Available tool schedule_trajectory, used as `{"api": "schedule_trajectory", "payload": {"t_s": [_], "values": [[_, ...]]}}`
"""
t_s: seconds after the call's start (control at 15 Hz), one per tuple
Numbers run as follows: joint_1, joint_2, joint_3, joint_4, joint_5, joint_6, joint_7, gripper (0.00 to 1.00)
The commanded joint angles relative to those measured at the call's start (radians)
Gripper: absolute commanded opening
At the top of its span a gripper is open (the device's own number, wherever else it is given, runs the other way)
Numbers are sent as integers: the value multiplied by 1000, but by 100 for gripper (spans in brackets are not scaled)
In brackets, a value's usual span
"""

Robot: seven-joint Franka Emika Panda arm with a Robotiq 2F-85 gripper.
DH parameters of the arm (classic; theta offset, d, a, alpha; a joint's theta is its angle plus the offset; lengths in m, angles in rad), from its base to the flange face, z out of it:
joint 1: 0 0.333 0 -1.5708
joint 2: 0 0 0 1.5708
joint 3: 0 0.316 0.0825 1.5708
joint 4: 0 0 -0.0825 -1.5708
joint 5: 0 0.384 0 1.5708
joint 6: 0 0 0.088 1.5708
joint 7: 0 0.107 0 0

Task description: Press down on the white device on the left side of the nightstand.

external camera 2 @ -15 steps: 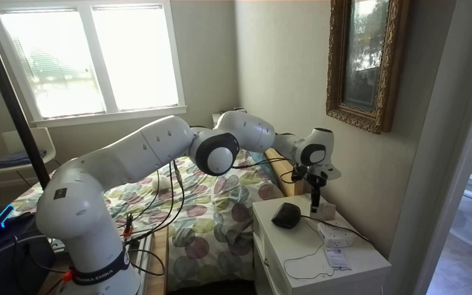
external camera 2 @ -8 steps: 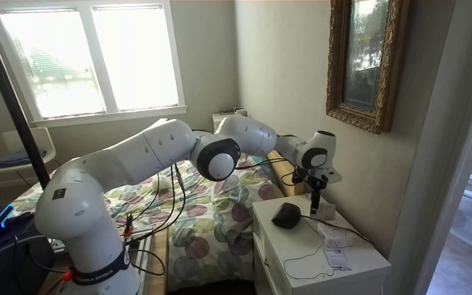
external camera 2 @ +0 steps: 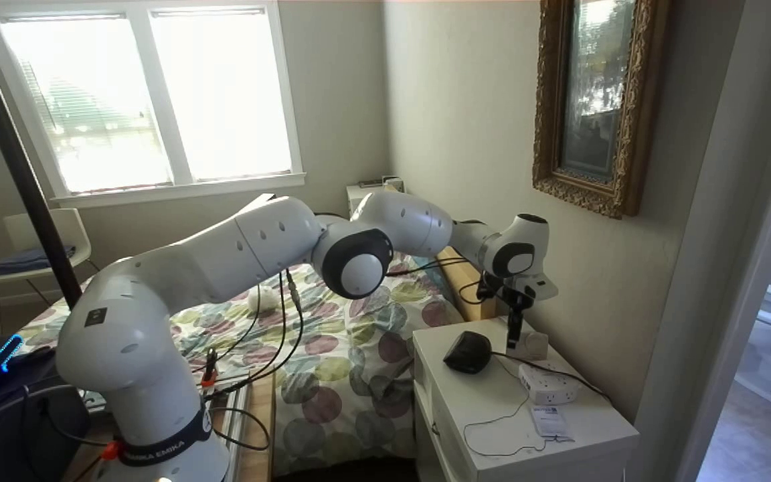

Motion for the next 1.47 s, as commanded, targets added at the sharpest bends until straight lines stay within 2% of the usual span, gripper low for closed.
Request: {"api": "schedule_trajectory", "payload": {"t_s": [0.0,0.4,0.6,0.73,0.87,0.93,1.07,1.4], "values": [[-11,37,22,56,16,15,-24,83],[-15,48,26,68,11,37,-57,85],[-18,49,25,67,11,42,-70,81],[-20,50,26,67,12,44,-73,73],[-21,51,28,66,13,45,-78,49],[-22,51,29,65,12,47,-82,47],[-22,50,34,66,10,51,-91,34],[-22,48,41,70,10,50,-120,22]]}}
